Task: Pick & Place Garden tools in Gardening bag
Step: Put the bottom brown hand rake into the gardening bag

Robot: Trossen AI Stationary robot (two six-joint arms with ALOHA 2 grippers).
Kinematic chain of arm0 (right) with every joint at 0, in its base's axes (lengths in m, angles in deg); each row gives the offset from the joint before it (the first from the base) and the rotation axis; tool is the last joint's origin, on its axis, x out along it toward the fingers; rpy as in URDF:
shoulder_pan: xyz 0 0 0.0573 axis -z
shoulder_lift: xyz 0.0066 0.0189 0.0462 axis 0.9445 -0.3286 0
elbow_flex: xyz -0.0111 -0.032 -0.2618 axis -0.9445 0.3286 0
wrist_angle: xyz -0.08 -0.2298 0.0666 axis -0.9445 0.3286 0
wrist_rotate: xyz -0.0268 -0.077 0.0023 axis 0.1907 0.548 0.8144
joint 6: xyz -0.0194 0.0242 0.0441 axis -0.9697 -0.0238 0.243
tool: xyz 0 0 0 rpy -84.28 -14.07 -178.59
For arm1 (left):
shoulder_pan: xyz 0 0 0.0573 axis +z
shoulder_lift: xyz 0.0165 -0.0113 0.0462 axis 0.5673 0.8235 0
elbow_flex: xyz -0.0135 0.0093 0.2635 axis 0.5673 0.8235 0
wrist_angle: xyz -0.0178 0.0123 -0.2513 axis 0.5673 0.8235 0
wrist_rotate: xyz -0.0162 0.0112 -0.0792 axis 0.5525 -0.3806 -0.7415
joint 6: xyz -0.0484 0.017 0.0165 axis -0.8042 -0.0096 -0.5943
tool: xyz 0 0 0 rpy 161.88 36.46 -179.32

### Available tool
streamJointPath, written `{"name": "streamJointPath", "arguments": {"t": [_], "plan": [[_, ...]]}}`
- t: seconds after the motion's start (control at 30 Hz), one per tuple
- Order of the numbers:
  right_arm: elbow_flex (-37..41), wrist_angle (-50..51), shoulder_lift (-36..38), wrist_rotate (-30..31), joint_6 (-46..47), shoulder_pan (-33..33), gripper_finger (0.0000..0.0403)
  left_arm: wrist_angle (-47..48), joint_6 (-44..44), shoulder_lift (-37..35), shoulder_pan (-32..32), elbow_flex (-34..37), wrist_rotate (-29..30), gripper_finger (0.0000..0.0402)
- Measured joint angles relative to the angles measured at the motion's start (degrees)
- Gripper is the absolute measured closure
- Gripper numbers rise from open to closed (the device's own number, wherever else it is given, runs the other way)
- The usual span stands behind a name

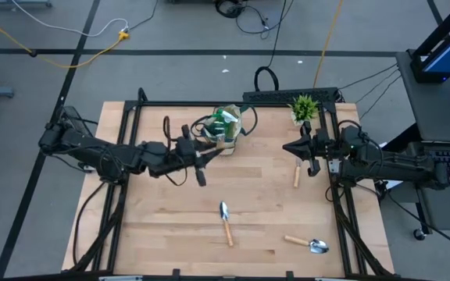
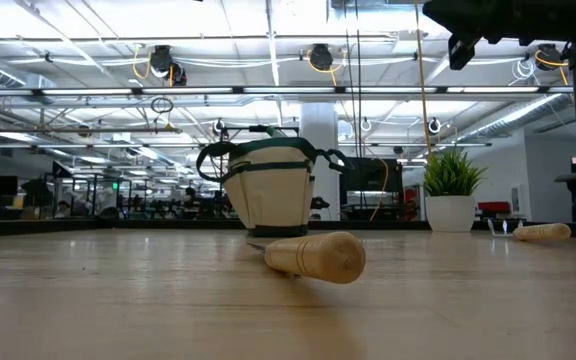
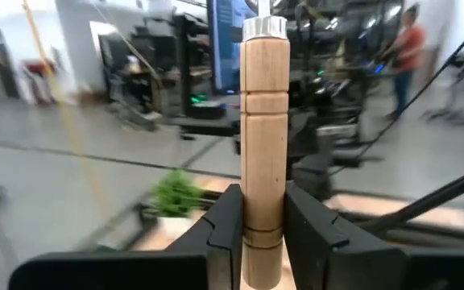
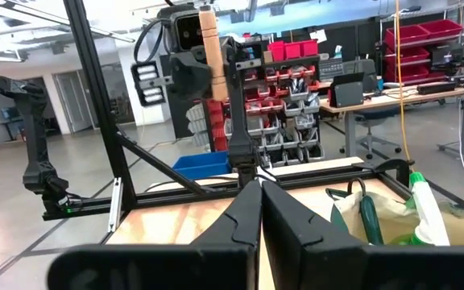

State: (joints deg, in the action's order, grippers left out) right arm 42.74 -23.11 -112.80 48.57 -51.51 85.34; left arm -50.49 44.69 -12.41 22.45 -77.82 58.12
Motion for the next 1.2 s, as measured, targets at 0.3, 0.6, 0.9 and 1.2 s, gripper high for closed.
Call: {"name": "streamJointPath", "arguments": {"t": [0.3, 0.6, 0.9, 1.2], "plan": [[0.00, 0.02, -0.03, 0.04, -0.02, 0.00, 0.0399, -6.37, 22.24, 0.00, 0.10, 0.00, 5.81, 0.0336], [0.00, 0.06, -0.03, 0.06, -0.02, 0.00, 0.0399, -14.79, 44.77, 0.00, 0.00, -2.20, 4.63, 0.0336], [0.00, 0.23, -0.03, 0.11, -0.02, -0.02, 0.0399, -8.81, 56.52, -0.02, 0.00, -11.11, -0.55, 0.0336], [0.00, 0.26, -0.03, 0.28, -0.02, -0.02, 0.0399, -4.00, 60.45, -0.02, 0.00, -14.60, -4.14, 0.0336]]}}
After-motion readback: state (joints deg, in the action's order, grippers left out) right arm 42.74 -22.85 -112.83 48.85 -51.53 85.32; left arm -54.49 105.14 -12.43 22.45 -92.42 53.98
